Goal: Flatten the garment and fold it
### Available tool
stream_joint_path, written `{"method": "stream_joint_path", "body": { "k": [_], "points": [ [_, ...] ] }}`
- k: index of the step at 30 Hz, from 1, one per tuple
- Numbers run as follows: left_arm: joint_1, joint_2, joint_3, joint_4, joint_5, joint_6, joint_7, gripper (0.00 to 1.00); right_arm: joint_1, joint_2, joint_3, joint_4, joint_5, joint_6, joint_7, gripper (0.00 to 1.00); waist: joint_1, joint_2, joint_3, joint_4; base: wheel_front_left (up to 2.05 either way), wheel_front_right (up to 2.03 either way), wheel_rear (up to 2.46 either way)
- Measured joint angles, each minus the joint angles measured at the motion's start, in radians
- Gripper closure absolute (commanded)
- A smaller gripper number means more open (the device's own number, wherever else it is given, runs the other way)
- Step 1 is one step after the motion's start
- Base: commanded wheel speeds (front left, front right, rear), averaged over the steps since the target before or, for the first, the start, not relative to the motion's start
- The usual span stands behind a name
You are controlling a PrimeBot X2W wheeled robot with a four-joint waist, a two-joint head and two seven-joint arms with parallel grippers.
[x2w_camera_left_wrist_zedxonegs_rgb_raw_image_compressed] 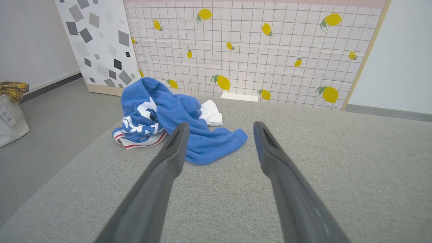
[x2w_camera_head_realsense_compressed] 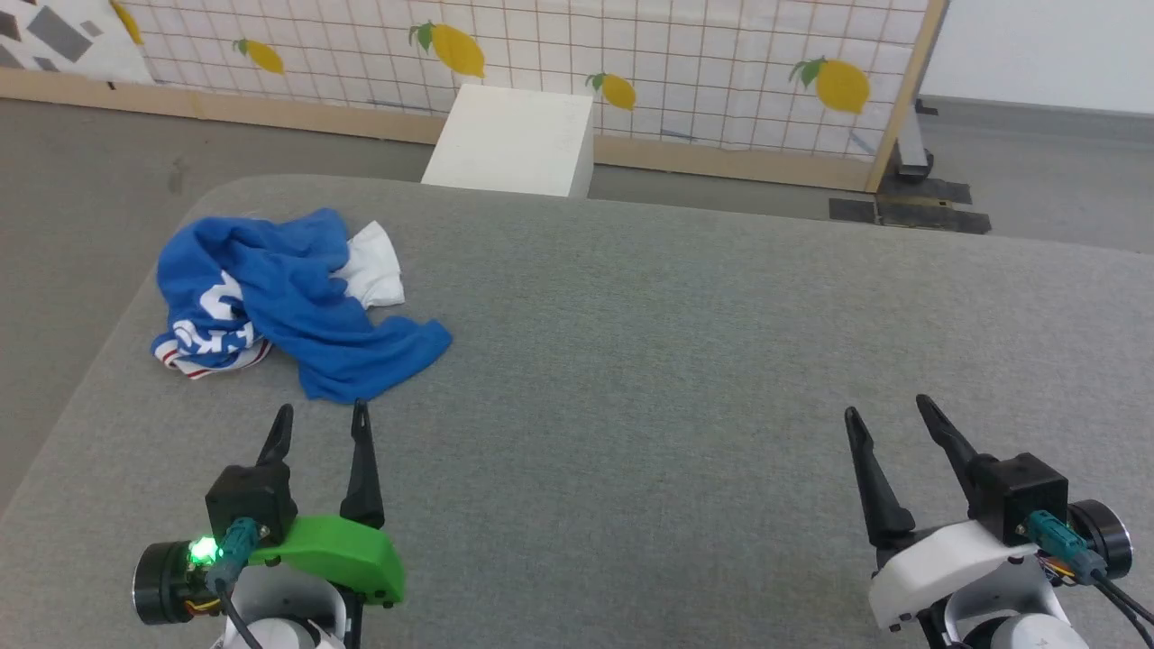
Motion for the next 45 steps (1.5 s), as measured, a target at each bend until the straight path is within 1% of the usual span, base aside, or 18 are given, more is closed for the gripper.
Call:
{"method": "stream_joint_path", "body": {
  "k": [25,45],
  "points": [
    [0.028,0.004,-0.002,-0.007,-0.034,0.053,-0.049,0.0,-0.002,0.0,0.018,0.002,0.01,0.0,-0.03,0.0,0.0,0.0,-0.001,0.12,0.0,0.0,0.0],
    [0.056,0.014,-0.013,-0.029,-0.073,0.115,-0.079,0.0,-0.017,0.0,0.029,0.004,0.023,0.0,-0.062,0.0,0.0,0.0,0.004,0.213,0.0,0.0,0.0]
  ]
}}
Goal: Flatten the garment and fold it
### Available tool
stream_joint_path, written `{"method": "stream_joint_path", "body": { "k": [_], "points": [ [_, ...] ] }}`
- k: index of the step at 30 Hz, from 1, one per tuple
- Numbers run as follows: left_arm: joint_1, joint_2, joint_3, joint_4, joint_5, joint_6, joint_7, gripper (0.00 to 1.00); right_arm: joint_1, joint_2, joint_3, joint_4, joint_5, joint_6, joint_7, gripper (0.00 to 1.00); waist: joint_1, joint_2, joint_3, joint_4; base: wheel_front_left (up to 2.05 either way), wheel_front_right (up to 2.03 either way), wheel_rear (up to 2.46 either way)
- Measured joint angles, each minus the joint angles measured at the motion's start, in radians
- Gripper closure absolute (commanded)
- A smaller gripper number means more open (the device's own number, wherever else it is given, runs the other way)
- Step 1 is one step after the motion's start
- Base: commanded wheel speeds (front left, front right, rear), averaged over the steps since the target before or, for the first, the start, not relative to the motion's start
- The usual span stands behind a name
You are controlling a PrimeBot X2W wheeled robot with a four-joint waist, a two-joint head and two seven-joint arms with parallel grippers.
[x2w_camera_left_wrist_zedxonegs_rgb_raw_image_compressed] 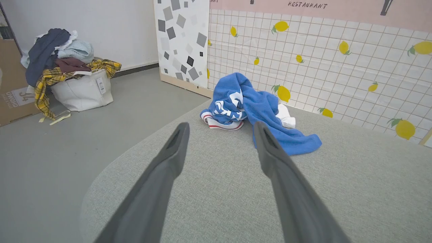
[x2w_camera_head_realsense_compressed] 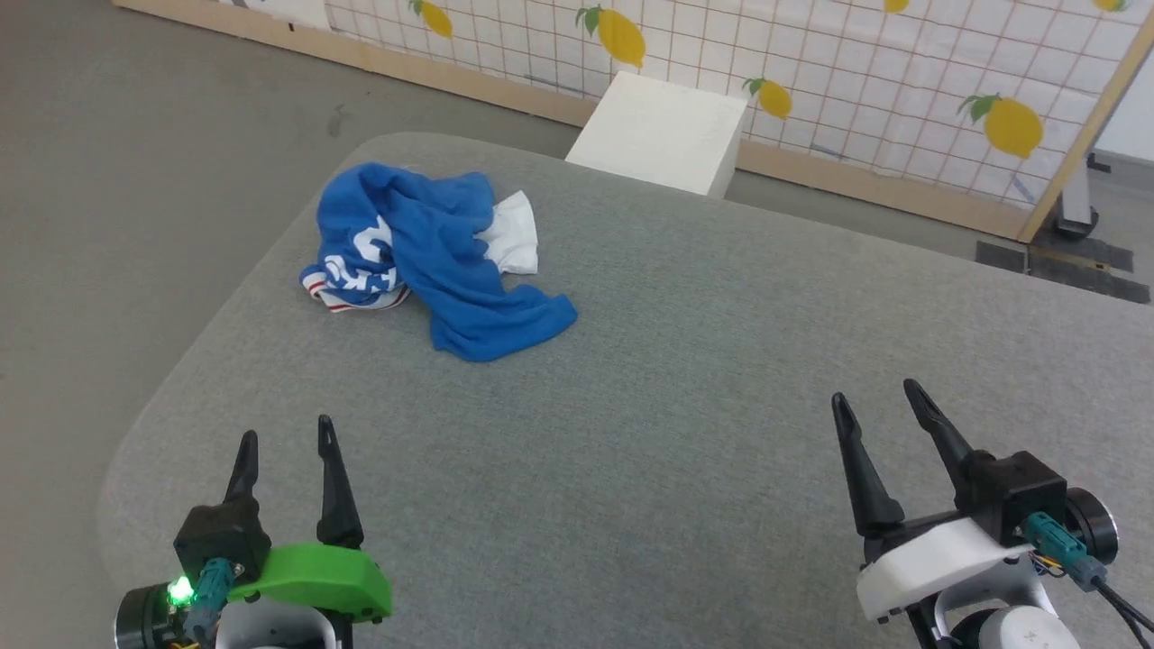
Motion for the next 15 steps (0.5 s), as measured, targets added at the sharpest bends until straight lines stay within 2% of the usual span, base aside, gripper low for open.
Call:
{"method": "stream_joint_path", "body": {
  "k": [15],
  "points": [
    [0.024,0.012,-0.017,-0.016,-0.023,0.051,-0.017,0.0,-0.011,0.0,0.009,0.004,0.003,0.0,-0.022,0.0,0.0,0.0,0.004,0.078,0.0,0.0,0.0]
  ]
}}
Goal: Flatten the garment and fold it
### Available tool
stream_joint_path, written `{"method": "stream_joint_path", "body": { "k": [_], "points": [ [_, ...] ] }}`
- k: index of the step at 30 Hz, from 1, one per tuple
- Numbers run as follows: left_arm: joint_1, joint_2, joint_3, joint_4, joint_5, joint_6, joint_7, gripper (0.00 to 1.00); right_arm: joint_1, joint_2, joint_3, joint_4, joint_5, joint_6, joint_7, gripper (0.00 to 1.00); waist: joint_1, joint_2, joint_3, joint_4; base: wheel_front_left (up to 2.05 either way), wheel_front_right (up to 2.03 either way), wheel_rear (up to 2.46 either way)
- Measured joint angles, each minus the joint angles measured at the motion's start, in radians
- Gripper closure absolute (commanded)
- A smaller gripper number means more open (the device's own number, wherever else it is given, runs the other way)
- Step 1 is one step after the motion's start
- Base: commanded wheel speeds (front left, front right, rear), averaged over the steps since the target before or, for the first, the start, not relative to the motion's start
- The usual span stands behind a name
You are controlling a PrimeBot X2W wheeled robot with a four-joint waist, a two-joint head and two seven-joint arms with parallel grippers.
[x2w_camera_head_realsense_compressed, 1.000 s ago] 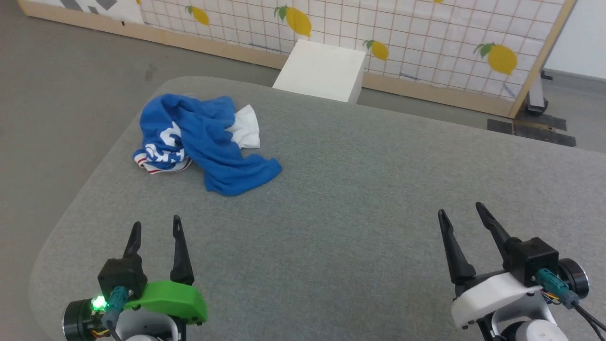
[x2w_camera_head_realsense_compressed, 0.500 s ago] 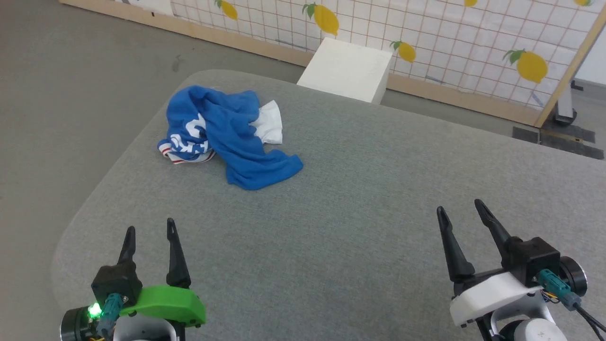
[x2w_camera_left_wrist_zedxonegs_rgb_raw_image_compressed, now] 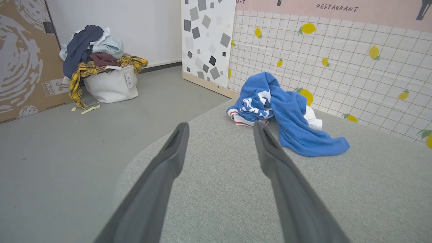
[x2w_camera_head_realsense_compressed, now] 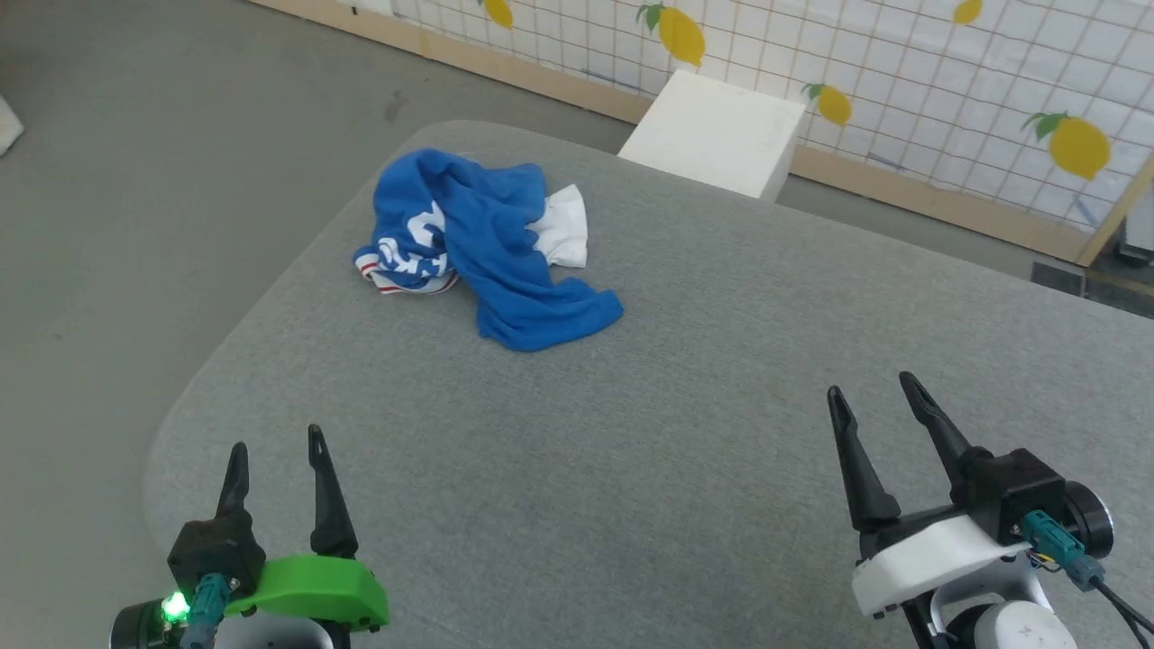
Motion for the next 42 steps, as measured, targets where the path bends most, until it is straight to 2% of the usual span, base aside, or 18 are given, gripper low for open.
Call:
{"method": "stream_joint_path", "body": {
  "k": [17,23,27,31,33,37,40,42],
  "points": [
    [0.034,0.013,-0.006,-0.021,-0.041,0.051,-0.012,0.0,-0.014,0.001,0.021,0.008,0.001,0.0,-0.022,0.0,0.0,0.0,0.012,0.07,0.0,0.0,0.0],
    [-0.002,0.049,0.005,-0.01,-0.093,0.03,-0.009,0.0,-0.042,0.001,0.047,-0.003,-0.004,0.0,-0.017,0.0,0.0,0.0,0.049,0.063,0.0,0.0,0.0],
    [-0.151,0.095,0.037,0.025,-0.132,0.007,0.003,0.0,-0.084,0.001,0.063,-0.03,-0.026,0.0,-0.003,0.0,0.0,0.0,0.097,0.045,0.0,0.0,0.0],
    [-0.358,0.119,0.086,0.089,-0.244,-0.058,0.019,0.0,-0.133,-0.027,0.074,-0.065,-0.035,0.0,0.005,0.0,0.0,0.0,0.165,0.02,0.0,0.0,0.0],
    [-0.441,0.158,0.106,0.135,-0.266,-0.09,0.041,0.0,-0.154,-0.038,0.082,-0.073,-0.032,0.0,0.006,0.0,0.0,0.0,0.201,0.001,0.0,0.0,0.0],
    [-0.595,0.235,0.146,0.223,-0.325,-0.128,0.121,0.0,-0.199,-0.058,0.079,-0.095,-0.025,0.0,0.005,0.0,0.0,0.0,0.287,-0.049,0.0,0.0,0.0],
    [-0.708,0.27,0.164,0.269,-0.368,-0.139,0.187,0.0,-0.235,-0.063,0.067,-0.1,-0.017,0.0,-0.007,0.0,0.0001,0.0,0.356,-0.089,0.0,0.0,0.0],
    [-0.791,0.299,0.189,0.303,-0.412,-0.138,0.275,0.0,-0.26,-0.066,0.063,-0.102,-0.013,0.0,-0.021,0.0,0.0002,0.0,0.424,-0.131,0.0,0.0,0.0]
  ]
}}
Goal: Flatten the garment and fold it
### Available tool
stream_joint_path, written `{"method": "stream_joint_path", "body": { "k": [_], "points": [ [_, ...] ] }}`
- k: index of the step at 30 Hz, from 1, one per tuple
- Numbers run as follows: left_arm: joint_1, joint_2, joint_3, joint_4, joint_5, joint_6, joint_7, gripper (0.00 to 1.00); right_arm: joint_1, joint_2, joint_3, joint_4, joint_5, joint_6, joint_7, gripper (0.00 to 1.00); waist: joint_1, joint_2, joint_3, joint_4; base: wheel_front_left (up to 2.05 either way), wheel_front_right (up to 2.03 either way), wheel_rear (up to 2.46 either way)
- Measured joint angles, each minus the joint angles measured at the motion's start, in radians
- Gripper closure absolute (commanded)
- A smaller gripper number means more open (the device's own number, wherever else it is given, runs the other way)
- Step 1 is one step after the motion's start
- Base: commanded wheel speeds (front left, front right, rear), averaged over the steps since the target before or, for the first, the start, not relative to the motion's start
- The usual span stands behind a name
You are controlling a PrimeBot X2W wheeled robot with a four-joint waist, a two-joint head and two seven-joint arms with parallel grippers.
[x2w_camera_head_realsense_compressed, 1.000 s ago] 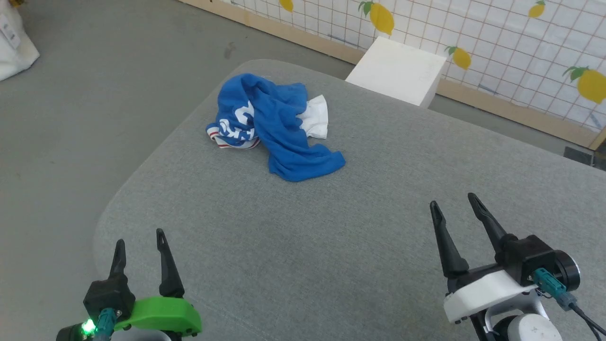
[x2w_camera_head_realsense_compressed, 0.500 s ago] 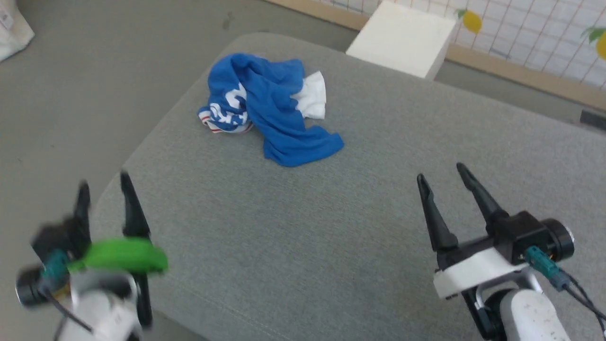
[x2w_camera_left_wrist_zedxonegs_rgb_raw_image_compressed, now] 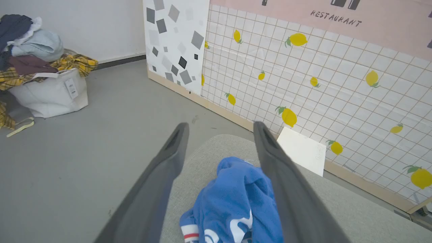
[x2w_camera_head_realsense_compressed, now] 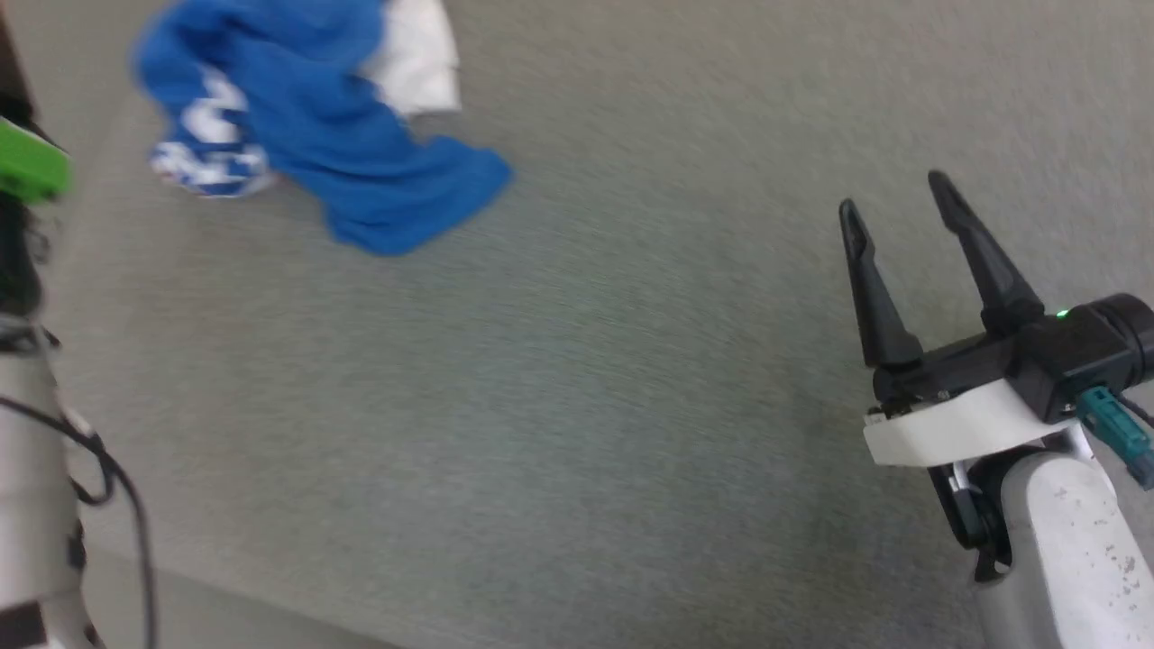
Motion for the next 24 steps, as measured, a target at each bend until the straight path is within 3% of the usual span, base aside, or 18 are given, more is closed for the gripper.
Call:
{"method": "stream_joint_path", "body": {
  "k": [5,9,12,16,17,18,19,24],
  "points": [
    [-0.074,0.014,0.057,0.044,-0.139,0.036,0.207,0.0,-0.021,0.007,-0.008,0.005,0.008,0.0,-0.023,0.0,0.0,0.0,0.101,-0.08,0.0,0.0,0.0],
    [-0.075,0.047,0.072,0.061,-0.168,0.124,0.37,0.0,-0.035,0.009,-0.01,0.012,0.013,0.0,-0.04,0.0,0.0,0.0,0.17,-0.144,0.0,0.0,0.0],
    [-0.041,0.108,0.037,0.065,-0.11,0.193,0.463,0.0,-0.041,0.013,-0.013,0.019,0.015,0.0,-0.05,0.0,-0.0001,0.0,0.211,-0.187,0.0,0.0,0.0],
    [0.022,0.127,0.037,0.038,-0.095,0.271,0.548,0.0,-0.056,0.029,-0.008,0.026,0.015,0.0,-0.069,0.0,-0.0001,0.0,0.248,-0.239,0.0,0.0,0.0],
    [0.03,0.143,0.033,0.028,-0.094,0.272,0.572,0.05,-0.058,0.032,-0.005,0.028,0.015,0.0,-0.072,0.0,-0.0002,0.0001,0.252,-0.249,0.0,0.0,0.0],
    [0.04,0.163,0.03,0.016,-0.093,0.272,0.597,0.77,-0.059,0.035,-0.005,0.032,0.017,0.0,-0.077,0.0,-0.0002,0.0,0.254,-0.259,0.0,0.0,0.0],
    [0.052,0.177,0.029,0.0,-0.09,0.269,0.602,1.0,-0.06,0.036,-0.005,0.038,0.02,0.0,-0.08,0.0,-0.0002,0.0,0.253,-0.268,0.0,0.0,0.0],
    [0.12,0.196,-0.005,-0.032,0.026,0.225,0.396,1.0,-0.052,0.038,-0.009,0.091,0.022,0.0,-0.09,0.0,-0.0002,0.0,0.21,-0.292,0.0,0.0,0.0]
  ]
}}
